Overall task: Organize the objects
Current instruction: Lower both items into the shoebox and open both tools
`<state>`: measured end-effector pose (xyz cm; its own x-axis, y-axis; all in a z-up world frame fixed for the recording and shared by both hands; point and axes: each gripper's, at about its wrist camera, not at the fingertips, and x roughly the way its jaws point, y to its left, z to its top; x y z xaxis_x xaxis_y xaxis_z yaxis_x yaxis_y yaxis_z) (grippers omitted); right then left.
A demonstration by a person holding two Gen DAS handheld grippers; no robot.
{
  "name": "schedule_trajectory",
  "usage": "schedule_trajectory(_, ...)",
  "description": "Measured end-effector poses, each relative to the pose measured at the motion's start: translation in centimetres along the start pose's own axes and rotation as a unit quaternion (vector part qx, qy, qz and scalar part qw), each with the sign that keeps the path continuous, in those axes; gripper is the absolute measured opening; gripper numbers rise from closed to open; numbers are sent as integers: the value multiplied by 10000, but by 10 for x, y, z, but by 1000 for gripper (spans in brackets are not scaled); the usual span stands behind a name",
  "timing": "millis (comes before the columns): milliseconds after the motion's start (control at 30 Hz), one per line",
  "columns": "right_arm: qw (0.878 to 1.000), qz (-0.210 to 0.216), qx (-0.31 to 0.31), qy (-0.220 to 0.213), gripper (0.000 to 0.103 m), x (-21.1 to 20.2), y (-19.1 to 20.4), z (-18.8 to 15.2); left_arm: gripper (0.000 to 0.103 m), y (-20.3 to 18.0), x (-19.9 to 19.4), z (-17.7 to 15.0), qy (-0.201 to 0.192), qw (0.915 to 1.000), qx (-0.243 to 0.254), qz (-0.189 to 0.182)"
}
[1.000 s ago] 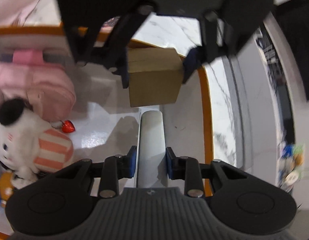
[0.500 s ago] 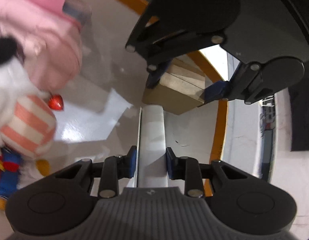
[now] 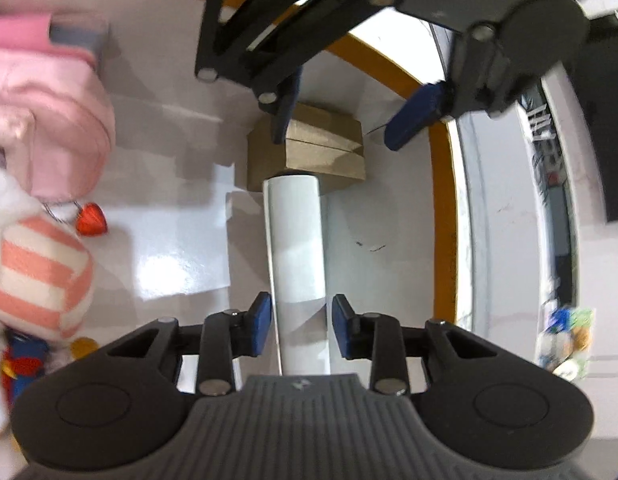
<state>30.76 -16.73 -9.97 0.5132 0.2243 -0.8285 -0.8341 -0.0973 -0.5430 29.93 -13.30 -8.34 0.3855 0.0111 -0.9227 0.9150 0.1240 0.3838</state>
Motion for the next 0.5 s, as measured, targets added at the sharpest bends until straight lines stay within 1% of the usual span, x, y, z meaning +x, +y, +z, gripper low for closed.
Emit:
schedule_trajectory(33,9999,96,120,1,43,-2,-1,1,73,1,0,-2,-36,10000,-30,11)
schedule_trajectory(167,9987,257,435,-81,43,-12,-1,1,73,4,-3,-5,-136,9997,-215,-47)
schedule_trajectory(200,9980,330,537,-94,41,-14,-2,1,73,5,-4,-5,-140,9996,-242,-33)
schedule_trajectory(233,9972,393,633,-107,36,-15,-3,1,73,5,-4,-4,-139,9995,-268,-15)
schedule_trajectory(300,9962,490,723,-41,33,-14,-2,1,72,5,-6,-3,-158,9993,-331,-27)
schedule_trajectory(400,9943,695,805,4,34,-10,2,2,72,7,-7,-4,-213,9988,-448,-56)
schedule_trajectory(433,9938,736,832,-5,34,-9,4,2,71,9,-6,-5,-223,9986,-483,-57)
schedule_trajectory(467,9940,699,838,16,34,-7,4,3,67,10,-5,-4,-220,9984,-512,-50)
schedule_trajectory(500,9943,647,848,77,34,-5,5,4,66,12,-3,-1,-199,9984,-530,-34)
